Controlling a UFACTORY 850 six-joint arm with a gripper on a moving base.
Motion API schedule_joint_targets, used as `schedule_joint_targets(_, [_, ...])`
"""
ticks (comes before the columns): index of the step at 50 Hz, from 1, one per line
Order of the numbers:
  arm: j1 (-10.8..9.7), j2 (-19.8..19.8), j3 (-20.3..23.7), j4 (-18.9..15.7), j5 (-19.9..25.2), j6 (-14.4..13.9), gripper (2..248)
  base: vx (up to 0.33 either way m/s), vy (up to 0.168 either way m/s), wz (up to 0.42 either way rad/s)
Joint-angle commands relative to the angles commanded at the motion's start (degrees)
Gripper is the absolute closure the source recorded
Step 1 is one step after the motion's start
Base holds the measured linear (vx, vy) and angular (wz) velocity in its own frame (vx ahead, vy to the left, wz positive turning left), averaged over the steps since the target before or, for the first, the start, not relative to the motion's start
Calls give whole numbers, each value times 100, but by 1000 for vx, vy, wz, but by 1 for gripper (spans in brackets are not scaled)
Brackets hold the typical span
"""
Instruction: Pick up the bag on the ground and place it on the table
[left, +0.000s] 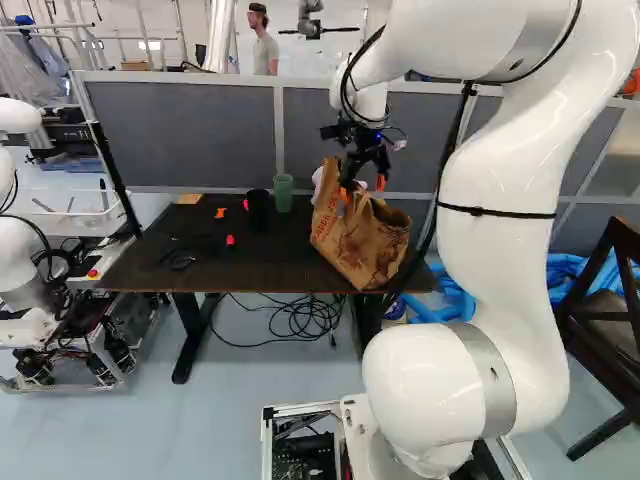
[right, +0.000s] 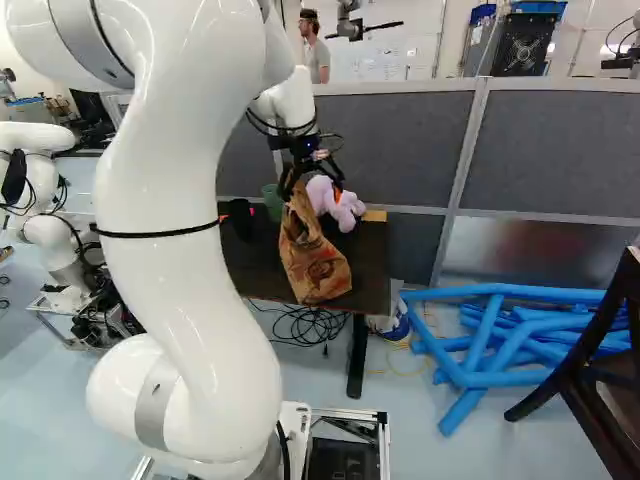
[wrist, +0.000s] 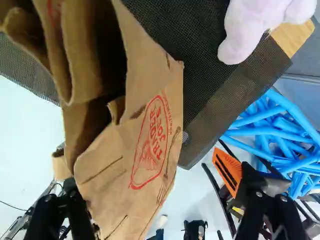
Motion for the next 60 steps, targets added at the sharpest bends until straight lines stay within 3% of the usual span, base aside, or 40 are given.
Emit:
schedule_joint_targets(33, [232,741,221,0,-636,0,3,0,0,0])
schedule_joint_targets(60, [290,1286,276,0,-950,0,3,0,0,0])
